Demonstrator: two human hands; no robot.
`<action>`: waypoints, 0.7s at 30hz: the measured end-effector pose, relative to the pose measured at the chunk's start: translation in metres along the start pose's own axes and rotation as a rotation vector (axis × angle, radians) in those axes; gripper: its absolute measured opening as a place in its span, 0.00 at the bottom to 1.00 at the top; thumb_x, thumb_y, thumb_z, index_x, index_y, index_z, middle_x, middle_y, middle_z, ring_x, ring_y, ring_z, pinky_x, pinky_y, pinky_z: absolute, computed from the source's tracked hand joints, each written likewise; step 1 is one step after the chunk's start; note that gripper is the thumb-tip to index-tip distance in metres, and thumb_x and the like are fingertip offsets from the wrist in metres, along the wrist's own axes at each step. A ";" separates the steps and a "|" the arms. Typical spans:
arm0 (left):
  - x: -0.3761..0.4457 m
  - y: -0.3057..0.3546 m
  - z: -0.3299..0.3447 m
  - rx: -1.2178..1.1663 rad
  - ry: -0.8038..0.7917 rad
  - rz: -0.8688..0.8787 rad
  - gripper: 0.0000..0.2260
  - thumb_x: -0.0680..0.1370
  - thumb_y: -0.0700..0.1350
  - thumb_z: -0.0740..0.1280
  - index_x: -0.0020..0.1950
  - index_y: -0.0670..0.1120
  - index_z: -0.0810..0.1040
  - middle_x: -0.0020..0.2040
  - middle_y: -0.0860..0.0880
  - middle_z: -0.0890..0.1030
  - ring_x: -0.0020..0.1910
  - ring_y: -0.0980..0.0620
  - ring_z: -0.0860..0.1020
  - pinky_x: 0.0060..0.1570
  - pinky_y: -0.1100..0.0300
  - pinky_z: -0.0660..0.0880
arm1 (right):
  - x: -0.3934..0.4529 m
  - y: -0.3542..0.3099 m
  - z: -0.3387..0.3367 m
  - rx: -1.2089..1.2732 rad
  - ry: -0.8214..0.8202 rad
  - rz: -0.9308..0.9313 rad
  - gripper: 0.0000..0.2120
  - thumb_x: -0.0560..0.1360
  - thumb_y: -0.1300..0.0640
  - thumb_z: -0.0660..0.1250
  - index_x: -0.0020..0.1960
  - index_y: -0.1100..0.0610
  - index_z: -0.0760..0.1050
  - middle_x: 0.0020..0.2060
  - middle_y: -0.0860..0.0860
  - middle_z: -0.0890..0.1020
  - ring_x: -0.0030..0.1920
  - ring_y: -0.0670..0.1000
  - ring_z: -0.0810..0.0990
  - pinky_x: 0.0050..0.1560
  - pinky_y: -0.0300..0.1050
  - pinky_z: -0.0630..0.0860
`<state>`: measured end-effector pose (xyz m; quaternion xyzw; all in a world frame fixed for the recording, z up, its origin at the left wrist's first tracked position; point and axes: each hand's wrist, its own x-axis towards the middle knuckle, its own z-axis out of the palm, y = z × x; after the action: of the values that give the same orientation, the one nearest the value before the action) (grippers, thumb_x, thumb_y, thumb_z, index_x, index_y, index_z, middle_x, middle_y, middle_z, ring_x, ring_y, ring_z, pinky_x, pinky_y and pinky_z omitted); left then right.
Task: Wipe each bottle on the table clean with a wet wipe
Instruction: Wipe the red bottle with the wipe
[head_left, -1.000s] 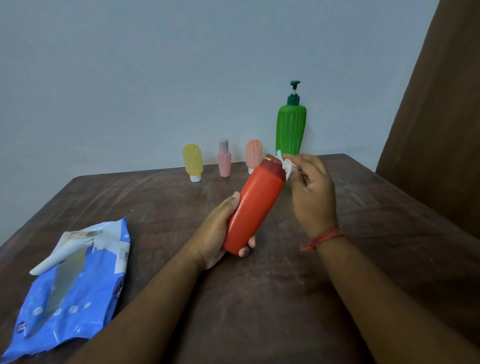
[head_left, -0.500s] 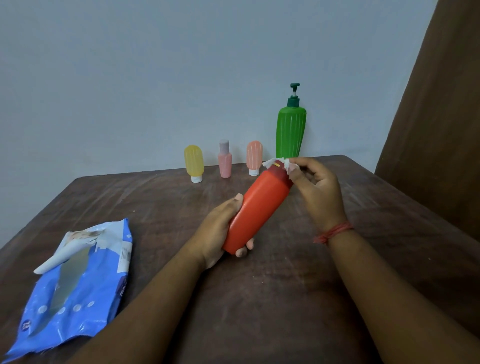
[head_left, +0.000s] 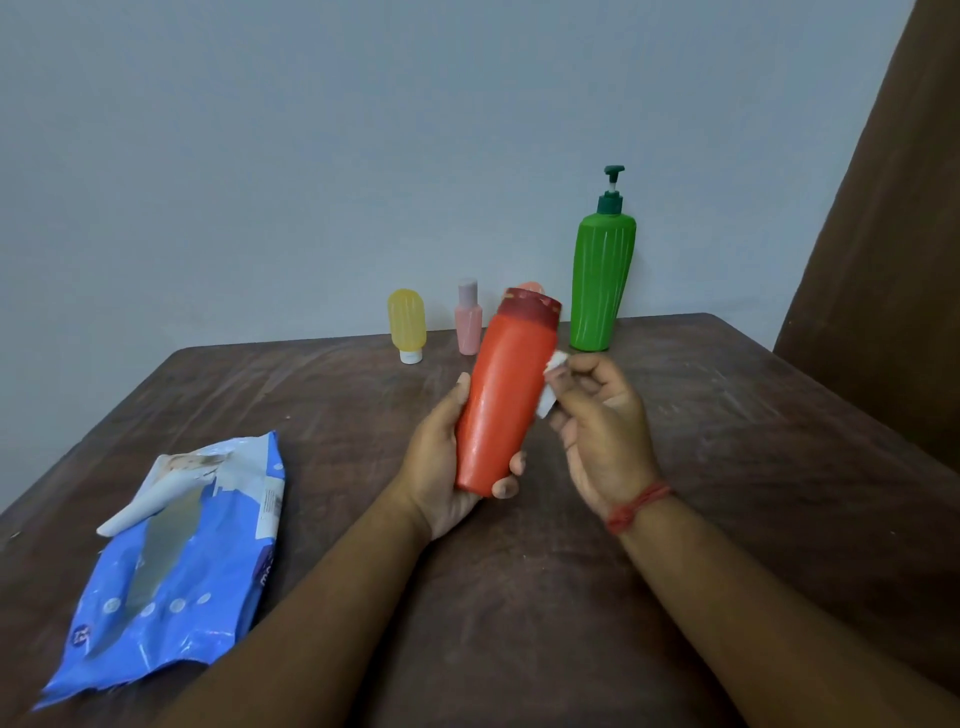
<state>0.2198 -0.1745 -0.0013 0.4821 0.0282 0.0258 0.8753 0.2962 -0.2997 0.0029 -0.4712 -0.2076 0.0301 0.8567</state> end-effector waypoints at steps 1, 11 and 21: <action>0.001 0.001 -0.001 -0.049 0.014 0.013 0.26 0.81 0.61 0.56 0.63 0.40 0.75 0.43 0.40 0.80 0.29 0.46 0.76 0.21 0.63 0.68 | -0.004 0.004 0.001 -0.090 -0.046 -0.011 0.09 0.78 0.70 0.65 0.44 0.58 0.75 0.37 0.47 0.84 0.41 0.45 0.80 0.45 0.45 0.76; 0.008 0.004 -0.010 -0.023 0.111 0.002 0.31 0.83 0.63 0.50 0.59 0.40 0.81 0.47 0.38 0.83 0.35 0.44 0.81 0.30 0.55 0.80 | -0.009 0.017 -0.001 -0.407 -0.200 -0.014 0.06 0.76 0.60 0.73 0.44 0.54 0.77 0.42 0.53 0.85 0.42 0.50 0.83 0.44 0.50 0.80; 0.015 -0.003 -0.011 -0.023 0.299 0.107 0.15 0.87 0.46 0.54 0.65 0.39 0.73 0.62 0.35 0.80 0.59 0.39 0.81 0.57 0.41 0.79 | -0.009 0.022 0.002 -0.560 -0.178 -0.124 0.08 0.77 0.59 0.71 0.50 0.47 0.79 0.48 0.49 0.85 0.51 0.50 0.84 0.53 0.54 0.82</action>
<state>0.2341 -0.1658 -0.0104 0.4636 0.1324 0.1441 0.8642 0.2902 -0.2881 -0.0168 -0.6711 -0.3106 -0.0397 0.6720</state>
